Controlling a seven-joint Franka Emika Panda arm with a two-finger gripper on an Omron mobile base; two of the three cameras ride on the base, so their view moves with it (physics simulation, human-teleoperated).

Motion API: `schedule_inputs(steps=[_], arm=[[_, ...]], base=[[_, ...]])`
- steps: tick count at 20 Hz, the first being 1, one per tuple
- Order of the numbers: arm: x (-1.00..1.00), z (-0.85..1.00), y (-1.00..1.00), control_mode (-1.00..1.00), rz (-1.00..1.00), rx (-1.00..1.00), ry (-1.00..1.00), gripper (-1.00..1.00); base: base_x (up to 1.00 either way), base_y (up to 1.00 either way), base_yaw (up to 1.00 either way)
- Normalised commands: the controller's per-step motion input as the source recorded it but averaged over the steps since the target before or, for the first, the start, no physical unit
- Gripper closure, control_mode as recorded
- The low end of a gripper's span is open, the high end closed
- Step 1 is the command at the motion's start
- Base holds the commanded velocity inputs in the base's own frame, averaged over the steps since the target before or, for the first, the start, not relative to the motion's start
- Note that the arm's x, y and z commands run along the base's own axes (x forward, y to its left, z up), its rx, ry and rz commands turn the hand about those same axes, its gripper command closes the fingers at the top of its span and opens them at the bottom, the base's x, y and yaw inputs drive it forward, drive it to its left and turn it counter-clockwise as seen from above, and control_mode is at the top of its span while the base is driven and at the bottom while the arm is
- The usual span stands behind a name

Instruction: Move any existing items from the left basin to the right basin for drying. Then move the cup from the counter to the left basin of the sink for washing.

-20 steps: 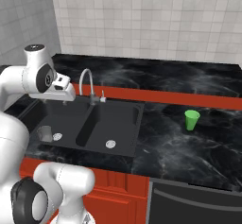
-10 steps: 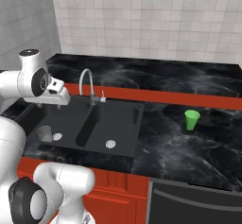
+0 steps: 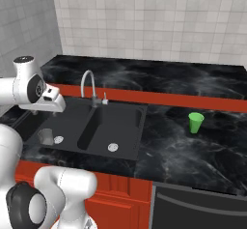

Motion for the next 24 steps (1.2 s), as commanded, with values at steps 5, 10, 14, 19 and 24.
schedule_inputs(steps=[5, 10, 14, 19, 24], arm=[[0.0, -0.19, 0.27, -1.0, 0.0, 0.0, 0.04, -1.0], [0.0, -0.18, 0.28, -1.0, 0.0, 0.0, 0.05, -1.0], [0.0, -0.18, 0.27, -1.0, 0.0, 0.0, 0.05, -1.0], [0.04, -0.18, 0.2, -1.0, 0.0, 0.0, 0.02, -1.0], [0.08, -0.16, 0.12, -1.0, 0.0, 0.0, 0.01, -1.0]], base=[[0.0, 0.0, 0.0], [0.0, 0.0, 0.0], [0.0, 0.0, 0.0], [0.0, 0.0, 0.0], [0.0, 0.0, 0.0]])
